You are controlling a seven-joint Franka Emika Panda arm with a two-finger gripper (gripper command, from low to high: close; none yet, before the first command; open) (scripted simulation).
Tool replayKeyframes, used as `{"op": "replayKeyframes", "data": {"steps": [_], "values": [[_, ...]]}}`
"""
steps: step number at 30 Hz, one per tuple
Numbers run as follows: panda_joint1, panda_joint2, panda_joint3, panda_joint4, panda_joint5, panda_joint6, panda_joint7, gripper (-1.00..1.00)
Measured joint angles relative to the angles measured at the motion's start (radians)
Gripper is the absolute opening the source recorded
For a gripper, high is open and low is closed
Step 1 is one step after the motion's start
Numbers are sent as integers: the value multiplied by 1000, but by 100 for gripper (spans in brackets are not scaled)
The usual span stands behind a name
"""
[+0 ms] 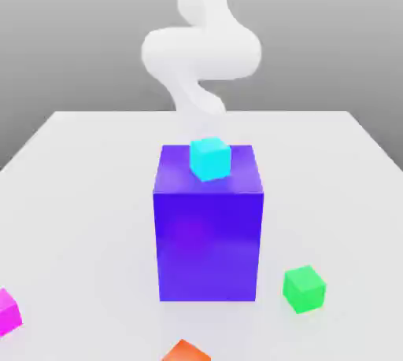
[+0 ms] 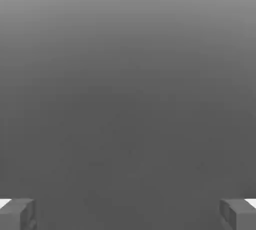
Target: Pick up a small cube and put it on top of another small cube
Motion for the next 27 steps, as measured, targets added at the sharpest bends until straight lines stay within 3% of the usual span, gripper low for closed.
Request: {"op": "replayKeyframes", "data": {"steps": [16, 27], "values": [[-72, 586, -230, 16, 167, 154, -67, 0], [-212, 980, -296, 26, 258, 262, -97, 0]]}}
